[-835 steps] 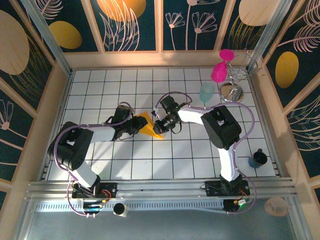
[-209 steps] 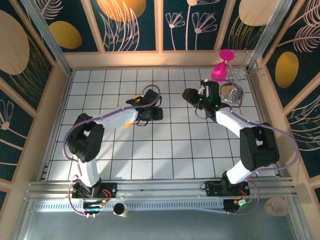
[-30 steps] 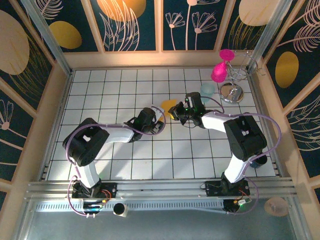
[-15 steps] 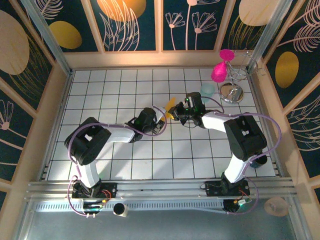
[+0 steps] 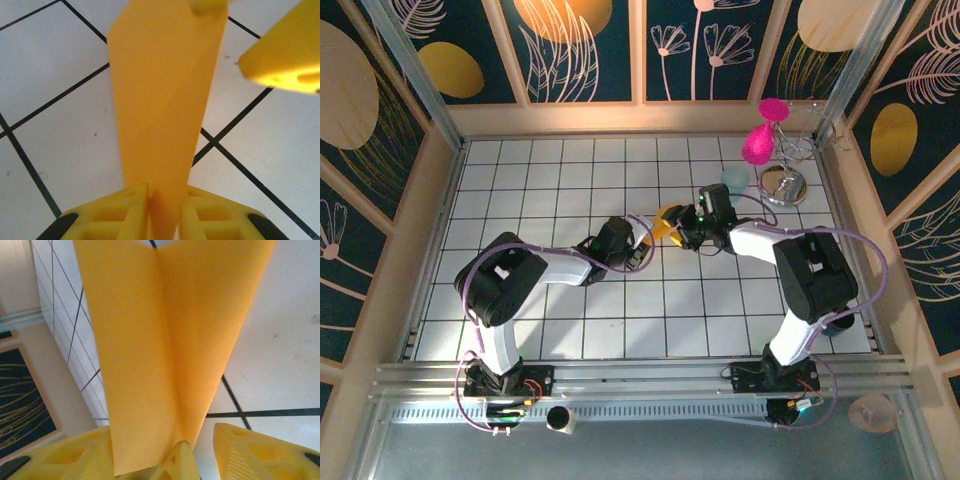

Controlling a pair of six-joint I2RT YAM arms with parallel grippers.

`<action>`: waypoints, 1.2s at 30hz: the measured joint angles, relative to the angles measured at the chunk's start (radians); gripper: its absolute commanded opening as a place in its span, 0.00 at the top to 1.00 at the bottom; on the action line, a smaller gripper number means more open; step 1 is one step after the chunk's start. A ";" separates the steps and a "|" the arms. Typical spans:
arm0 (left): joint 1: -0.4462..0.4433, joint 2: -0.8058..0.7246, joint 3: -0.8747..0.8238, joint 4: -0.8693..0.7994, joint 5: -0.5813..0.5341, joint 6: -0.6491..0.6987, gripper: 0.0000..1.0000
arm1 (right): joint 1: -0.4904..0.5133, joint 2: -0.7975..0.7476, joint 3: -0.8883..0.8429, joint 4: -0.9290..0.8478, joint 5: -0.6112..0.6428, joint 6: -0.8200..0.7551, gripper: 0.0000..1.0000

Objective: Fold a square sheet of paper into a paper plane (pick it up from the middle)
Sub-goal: Fold the wing for the fifth time at the center of the table.

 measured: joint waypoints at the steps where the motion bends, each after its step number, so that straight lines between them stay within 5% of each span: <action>1: 0.000 0.002 0.000 0.000 0.007 0.000 0.79 | -0.007 -0.012 0.000 -0.010 0.010 -0.006 0.45; 18: 0.000 0.076 0.099 -0.099 0.163 -0.053 0.89 | -0.072 -0.107 -0.069 -0.092 0.141 -0.148 0.43; 36: 0.026 0.098 0.186 -0.214 0.431 -0.398 0.95 | -0.085 -0.070 -0.109 -0.027 0.016 -0.426 0.40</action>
